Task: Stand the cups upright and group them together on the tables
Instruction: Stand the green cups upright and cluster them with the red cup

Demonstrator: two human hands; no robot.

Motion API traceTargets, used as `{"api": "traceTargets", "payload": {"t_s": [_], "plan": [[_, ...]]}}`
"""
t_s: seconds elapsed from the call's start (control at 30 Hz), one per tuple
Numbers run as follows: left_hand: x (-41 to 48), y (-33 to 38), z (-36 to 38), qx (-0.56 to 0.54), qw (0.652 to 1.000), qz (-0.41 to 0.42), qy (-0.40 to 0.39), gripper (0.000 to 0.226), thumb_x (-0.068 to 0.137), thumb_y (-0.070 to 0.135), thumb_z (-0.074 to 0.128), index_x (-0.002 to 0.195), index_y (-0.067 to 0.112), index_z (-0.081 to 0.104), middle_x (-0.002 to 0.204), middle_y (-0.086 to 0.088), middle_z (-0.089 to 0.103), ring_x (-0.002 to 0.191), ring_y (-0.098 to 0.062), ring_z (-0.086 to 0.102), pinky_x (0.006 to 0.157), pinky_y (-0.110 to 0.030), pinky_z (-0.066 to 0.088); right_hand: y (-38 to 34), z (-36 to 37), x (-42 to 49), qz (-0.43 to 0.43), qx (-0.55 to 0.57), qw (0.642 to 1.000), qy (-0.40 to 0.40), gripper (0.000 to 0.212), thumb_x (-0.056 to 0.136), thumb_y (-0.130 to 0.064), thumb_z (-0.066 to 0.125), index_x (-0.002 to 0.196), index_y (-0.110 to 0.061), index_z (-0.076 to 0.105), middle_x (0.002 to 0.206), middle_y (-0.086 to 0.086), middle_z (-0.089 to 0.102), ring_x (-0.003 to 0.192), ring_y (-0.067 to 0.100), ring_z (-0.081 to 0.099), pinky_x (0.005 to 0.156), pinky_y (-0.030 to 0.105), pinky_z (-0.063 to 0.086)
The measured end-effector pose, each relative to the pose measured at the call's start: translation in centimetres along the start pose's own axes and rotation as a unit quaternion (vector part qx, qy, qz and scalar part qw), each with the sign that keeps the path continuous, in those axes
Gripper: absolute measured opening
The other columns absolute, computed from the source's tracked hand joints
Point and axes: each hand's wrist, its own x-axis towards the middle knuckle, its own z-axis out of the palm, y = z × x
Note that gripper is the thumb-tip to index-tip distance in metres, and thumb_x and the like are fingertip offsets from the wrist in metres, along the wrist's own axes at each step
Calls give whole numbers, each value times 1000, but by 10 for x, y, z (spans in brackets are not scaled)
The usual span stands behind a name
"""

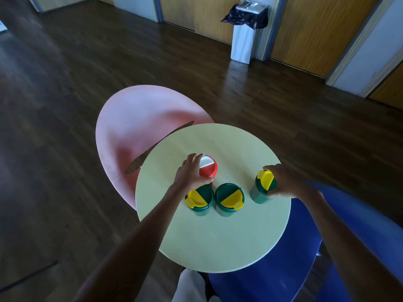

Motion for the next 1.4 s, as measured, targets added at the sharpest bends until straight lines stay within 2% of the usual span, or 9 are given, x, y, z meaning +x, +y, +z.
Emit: {"api": "traceTargets", "payload": {"t_s": [0.07,0.13,0.27,0.4,0.5,0.77,1.03,1.17,1.4], "plan": [[-1,-1,1,-1,1000,-4,8,88,69,41,78,142,25,31,142,-2,33,125,-27,44,96,-43,44,-1,2,1,40,-10,998,37,99,58,-67,71,139,-24,34,132,7,51,121,28,49,92,39,47],[0,-1,1,-5,1000,-5,16,85,70,38,78,141,24,33,140,-2,35,122,-27,47,94,-44,46,-2,5,1,67,19,996,46,110,54,-77,66,142,-22,29,135,11,48,124,31,47,95,41,46],[-1,0,1,-19,999,-1,32,83,68,35,79,139,24,36,137,-3,38,118,-26,50,91,-44,49,1,11,2,21,97,995,-1,121,49,-56,81,146,-28,16,143,8,39,130,27,39,102,43,40],[-2,-1,4,-27,999,0,40,87,63,35,82,137,25,37,134,-2,39,116,-26,51,88,-44,51,0,11,1,15,132,991,18,105,53,-37,86,140,-25,28,133,7,44,119,24,46,90,34,45],[2,0,0,-18,999,-5,31,90,60,35,84,137,24,37,130,-3,40,113,-27,52,85,-40,52,-1,9,3,18,137,990,33,100,52,-40,87,134,-23,33,126,7,47,110,24,50,82,33,46],[14,10,-12,61,998,-9,-28,99,59,39,84,141,19,31,132,-9,37,117,-31,51,87,-39,50,-26,-3,29,20,173,984,29,90,57,-40,85,129,-23,33,122,9,44,100,24,50,76,34,47],[18,8,-9,47,998,-24,-40,99,57,48,83,136,19,32,130,-5,47,116,-27,53,89,-41,47,-81,0,50,9,210,977,46,93,61,-41,84,135,-20,31,131,12,41,115,31,49,79,32,43],[17,9,-7,43,998,-29,-27,97,58,48,83,135,19,32,128,-5,48,113,-27,54,85,-40,48,-98,4,52,14,208,976,54,96,61,-45,83,136,-17,29,132,15,40,118,33,47,86,39,47],[10,12,3,56,997,-53,19,97,61,59,76,136,18,31,124,-5,49,108,-29,59,82,-39,49,-89,3,52,-5,236,972,-4,104,63,-37,84,144,-22,19,141,15,34,126,31,42,93,38,43]]}}
